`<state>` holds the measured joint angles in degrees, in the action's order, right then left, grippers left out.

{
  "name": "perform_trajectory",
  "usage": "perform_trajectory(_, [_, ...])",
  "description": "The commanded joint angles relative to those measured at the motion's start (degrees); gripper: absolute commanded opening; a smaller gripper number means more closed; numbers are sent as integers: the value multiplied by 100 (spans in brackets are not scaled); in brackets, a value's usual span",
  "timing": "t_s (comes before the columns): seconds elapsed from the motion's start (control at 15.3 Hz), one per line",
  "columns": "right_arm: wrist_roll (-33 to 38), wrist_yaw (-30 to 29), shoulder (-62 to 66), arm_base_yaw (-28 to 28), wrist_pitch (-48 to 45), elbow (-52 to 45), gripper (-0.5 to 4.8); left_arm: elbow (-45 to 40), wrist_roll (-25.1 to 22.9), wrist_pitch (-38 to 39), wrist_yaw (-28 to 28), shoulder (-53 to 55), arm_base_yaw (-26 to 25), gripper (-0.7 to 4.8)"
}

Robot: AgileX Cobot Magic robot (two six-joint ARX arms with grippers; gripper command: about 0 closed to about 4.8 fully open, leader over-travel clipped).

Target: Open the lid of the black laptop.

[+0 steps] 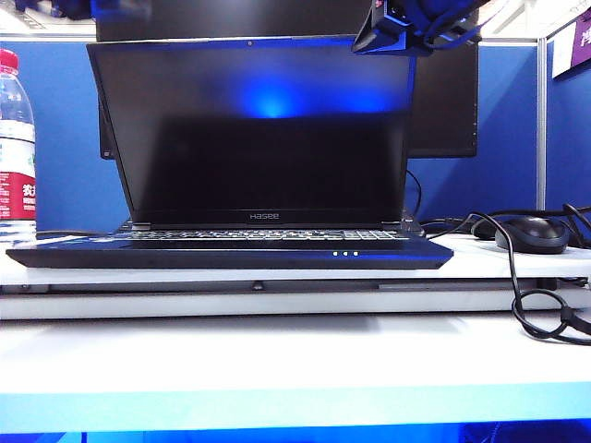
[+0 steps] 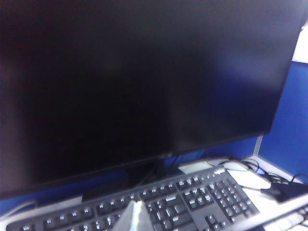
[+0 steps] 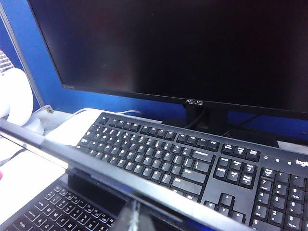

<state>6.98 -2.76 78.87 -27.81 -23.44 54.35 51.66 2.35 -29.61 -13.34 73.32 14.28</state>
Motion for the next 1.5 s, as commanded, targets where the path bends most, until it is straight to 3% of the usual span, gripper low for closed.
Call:
perform_trajectory(0.07, [-94, 111, -57, 28, -466, 278, -1, 33, -11, 68, -81, 52, -4, -5])
perform_trajectory(0.26, [-105, 109, -52, 28, -374, 304, -1, 44, 299, 61, -693, -74, -37, -4])
perform_trajectory(0.39, [-105, 107, -24, 26, -334, 304, -1, 46, 675, -37, -1631, -361, -103, -4])
perform_trajectory(0.59, [-103, 103, -26, 26, -337, 304, -1, 44, 560, 835, -2035, -455, -127, -4])
perform_trajectory(0.72, [-101, 0, -26, 26, -337, 304, -1, 44, 72, 1572, -1947, -428, -120, -4])
perform_trajectory(0.85, [-101, 0, -26, 26, -341, 304, -1, 42, 2, 1864, -1086, -267, -129, -5])
perform_trajectory(0.98, [-101, 2, -26, 26, -337, 304, -1, 44, -83, 1799, -693, -81, -129, -4])
perform_trajectory(1.31, [-105, 2, -26, 26, -267, 304, -1, 44, -55, 1231, -675, 175, -129, -4])
perform_trajectory(1.44, [-109, 2, -26, 26, -210, 304, -1, 44, -31, 907, -81, 179, -133, -5])
perform_trajectory(1.5, [-109, 2, -26, 26, -208, 304, -1, 44, -22, 765, -81, 179, -133, -4])
